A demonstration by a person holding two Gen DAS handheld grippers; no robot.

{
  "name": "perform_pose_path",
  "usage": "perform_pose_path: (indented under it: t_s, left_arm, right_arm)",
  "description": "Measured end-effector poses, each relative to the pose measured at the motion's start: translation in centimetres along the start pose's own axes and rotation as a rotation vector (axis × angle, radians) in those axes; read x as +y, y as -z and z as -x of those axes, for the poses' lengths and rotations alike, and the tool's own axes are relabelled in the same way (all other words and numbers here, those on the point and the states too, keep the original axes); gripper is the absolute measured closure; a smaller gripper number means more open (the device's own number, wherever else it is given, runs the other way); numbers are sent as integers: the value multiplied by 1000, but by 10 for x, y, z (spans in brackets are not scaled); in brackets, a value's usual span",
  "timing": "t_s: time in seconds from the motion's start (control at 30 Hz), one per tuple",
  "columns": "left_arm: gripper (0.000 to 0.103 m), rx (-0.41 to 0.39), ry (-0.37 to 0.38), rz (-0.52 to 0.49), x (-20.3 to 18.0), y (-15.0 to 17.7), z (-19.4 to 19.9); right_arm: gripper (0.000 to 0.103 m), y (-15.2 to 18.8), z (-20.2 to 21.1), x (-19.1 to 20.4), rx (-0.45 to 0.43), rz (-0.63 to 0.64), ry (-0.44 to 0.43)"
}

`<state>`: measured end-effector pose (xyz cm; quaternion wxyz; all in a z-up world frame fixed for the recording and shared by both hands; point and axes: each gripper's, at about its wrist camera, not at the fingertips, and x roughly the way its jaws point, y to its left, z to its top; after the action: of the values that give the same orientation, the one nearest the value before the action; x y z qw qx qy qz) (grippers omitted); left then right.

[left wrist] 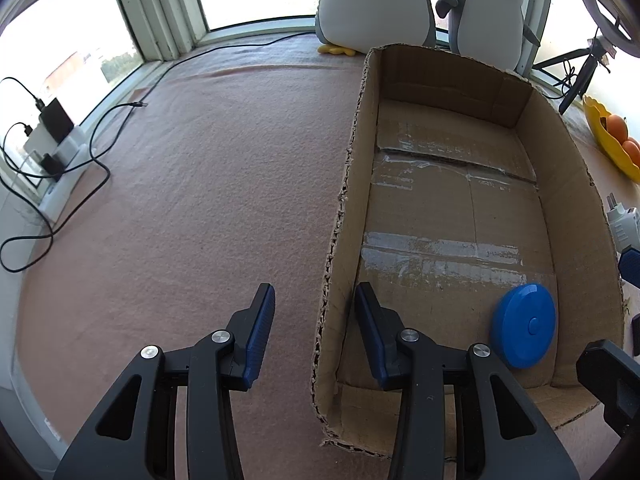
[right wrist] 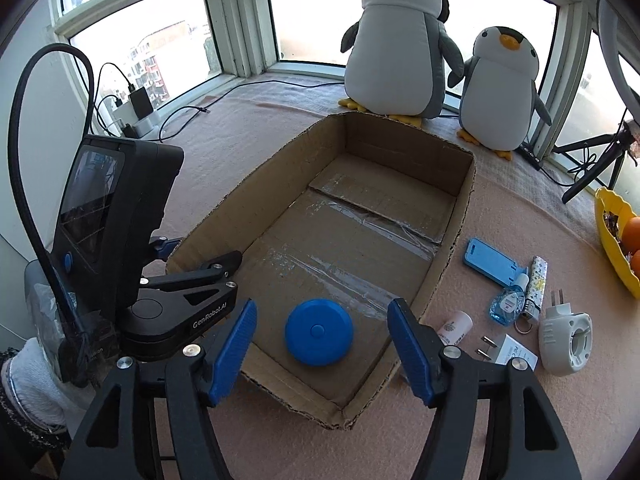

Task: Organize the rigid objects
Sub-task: 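Carry the blue tape measure with the right tool into the cardboard box and release, then move the right tool to the black cylinder and grasp it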

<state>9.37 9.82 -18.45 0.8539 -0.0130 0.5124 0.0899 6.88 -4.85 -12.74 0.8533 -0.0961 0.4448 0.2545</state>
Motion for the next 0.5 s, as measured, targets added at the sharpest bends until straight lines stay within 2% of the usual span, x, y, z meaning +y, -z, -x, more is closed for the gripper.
perform_pose_path:
  t_s: [0.33, 0.5]
  left_arm:
    - [62, -2, -3, -5, -1, -1, 0]
    - [62, -2, -3, -5, -1, -1, 0]
  right_arm:
    - [38, 0, 13, -12, -16, -43, -6]
    - [38, 13, 34, -33, -34, -86, -6]
